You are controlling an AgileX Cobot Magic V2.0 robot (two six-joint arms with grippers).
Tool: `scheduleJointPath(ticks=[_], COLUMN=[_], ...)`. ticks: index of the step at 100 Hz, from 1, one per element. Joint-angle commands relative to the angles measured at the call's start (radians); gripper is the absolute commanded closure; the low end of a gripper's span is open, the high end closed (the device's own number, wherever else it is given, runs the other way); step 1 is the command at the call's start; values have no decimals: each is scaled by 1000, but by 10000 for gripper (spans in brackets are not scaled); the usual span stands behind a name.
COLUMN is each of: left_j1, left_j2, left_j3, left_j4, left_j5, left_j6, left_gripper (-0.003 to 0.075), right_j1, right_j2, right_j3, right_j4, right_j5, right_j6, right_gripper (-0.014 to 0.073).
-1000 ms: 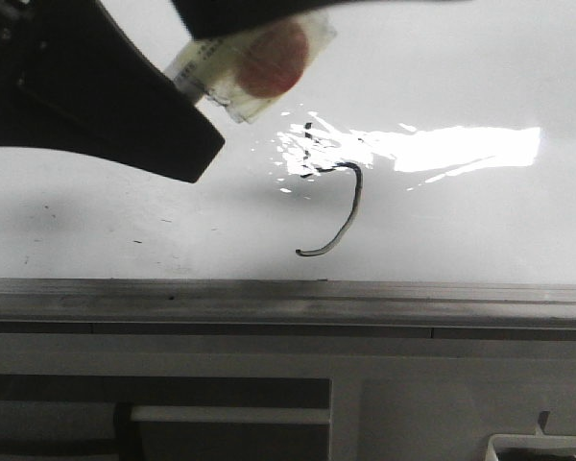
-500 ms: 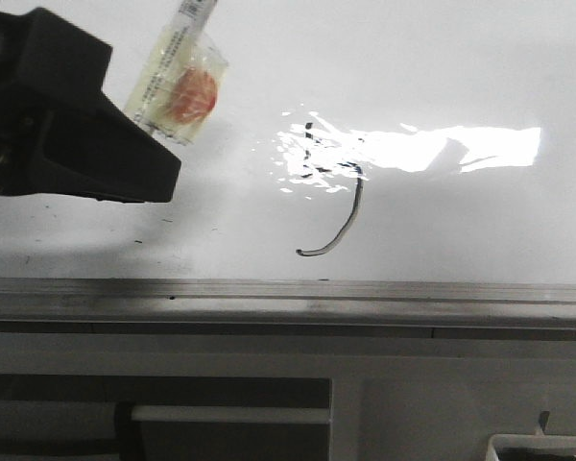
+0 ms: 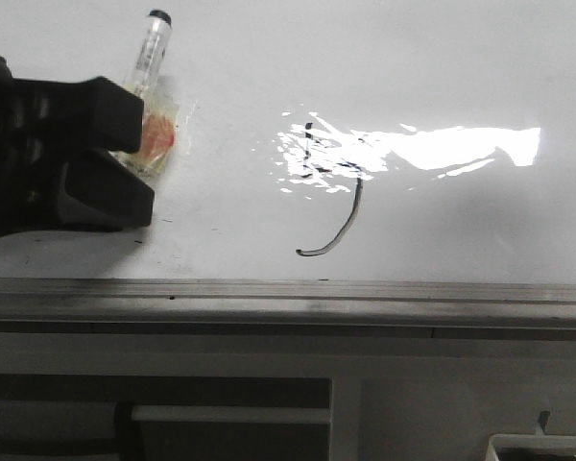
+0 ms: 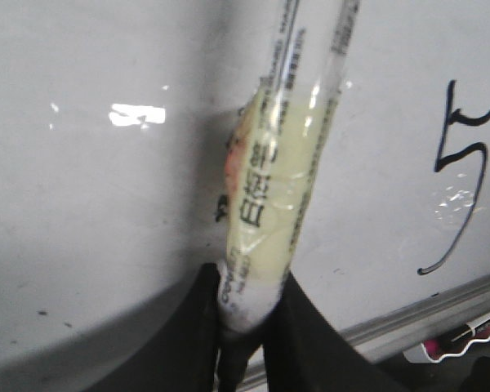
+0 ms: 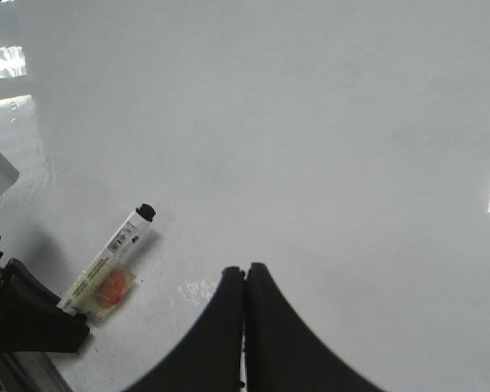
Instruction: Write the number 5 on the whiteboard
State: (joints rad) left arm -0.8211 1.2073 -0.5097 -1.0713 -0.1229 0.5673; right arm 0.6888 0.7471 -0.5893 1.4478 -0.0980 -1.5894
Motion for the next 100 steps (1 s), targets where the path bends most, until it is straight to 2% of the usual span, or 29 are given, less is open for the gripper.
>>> scheduleJointPath(ticks=[1,28,73,78,91,100], left_j1=[-5,-5,-5,-5,-5,-5], left_j2=[11,67,74,74,74,74], left_j3=[-24,-27,-28,-28,-28,-28], left_j4=[-29,-122,-156,-168,-196,-203], left_j5=[-46,-54,-72,-72,-77,-80], left_j6=[-8,-8,-8,-8,-8,-8], left_gripper=[741,741,734,706,554,492], right_j1=[-3,-3,-3,-3,-3,-3], right_j2=[-9,-9,-9,-9,-9,-9], right_j3=[-28,-28,-28,-28,-28,-28], right_j4=[1,1,1,1,1,2], right_j5=[-15,-21,-21,-21,-21,-21], right_j6=[3,3,3,3,3,3], right_gripper=[659,659,659,659,659,659])
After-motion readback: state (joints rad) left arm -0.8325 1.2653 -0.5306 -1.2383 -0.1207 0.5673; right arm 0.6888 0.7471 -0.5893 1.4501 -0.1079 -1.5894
